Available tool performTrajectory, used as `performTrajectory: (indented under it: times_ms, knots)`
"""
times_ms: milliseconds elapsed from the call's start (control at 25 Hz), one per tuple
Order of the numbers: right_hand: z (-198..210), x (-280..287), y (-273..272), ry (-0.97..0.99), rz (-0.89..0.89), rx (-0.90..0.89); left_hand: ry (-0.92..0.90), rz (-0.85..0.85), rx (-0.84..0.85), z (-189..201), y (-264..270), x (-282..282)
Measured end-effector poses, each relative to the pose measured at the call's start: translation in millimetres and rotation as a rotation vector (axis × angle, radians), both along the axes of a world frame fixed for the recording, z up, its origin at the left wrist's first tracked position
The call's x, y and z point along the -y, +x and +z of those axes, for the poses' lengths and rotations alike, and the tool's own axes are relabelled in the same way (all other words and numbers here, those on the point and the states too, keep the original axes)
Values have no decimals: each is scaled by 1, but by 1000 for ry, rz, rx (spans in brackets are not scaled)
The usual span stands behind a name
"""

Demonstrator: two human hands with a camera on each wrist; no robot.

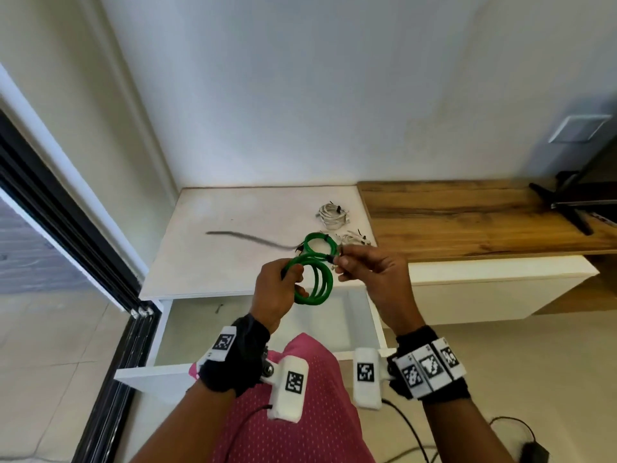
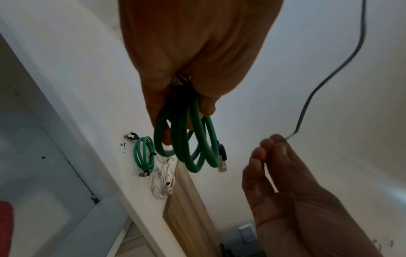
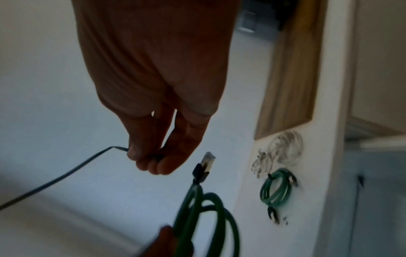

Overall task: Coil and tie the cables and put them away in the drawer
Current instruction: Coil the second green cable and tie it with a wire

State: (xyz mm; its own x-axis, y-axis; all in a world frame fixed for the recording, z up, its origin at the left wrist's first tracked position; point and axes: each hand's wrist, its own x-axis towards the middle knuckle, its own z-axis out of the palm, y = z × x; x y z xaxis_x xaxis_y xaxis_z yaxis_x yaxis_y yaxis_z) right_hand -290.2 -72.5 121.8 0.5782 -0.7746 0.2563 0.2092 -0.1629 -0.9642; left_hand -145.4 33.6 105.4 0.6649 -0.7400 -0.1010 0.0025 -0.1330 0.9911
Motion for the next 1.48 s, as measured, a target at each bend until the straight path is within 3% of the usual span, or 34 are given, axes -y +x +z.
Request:
performTrajectory:
  times_ms: [120, 280, 400, 520, 680, 1000, 1080, 1200, 1360, 1480]
  knots:
    - [-4, -20, 0, -365, -170, -144, -10, 5, -31, 8, -13, -10]
    - [4, -42, -4, -447, -324, -44, -22, 0, -186, 23, -26, -30]
    - [4, -50, -4, -475, -276, -174, -76, 0, -240, 32, -30, -39]
    - [2, -59, -6, -756, -187, -287, -139, 14, -258, 38, -32, -45]
    - [6, -64, -6, -1102, -172, -444, -139, 15, -205, 38, -32, -53]
    - [5, -74, -1, -1238, -254, -553, -102, 68, -36, 30, -30, -63]
    - [9, -78, -1, -1179, -379, -596, -104, 64, -28, 28, -31, -64]
    - [17, -64, -7, -853, -608, -663, -107, 83, -42, 26, -30, -67]
    - [15, -34, -29, -611, -668, -462, -122, 221, -70, 18, -11, -74]
    - [12, -26, -36, -309, -542, -303, -133, 319, -63, 13, 1, -76]
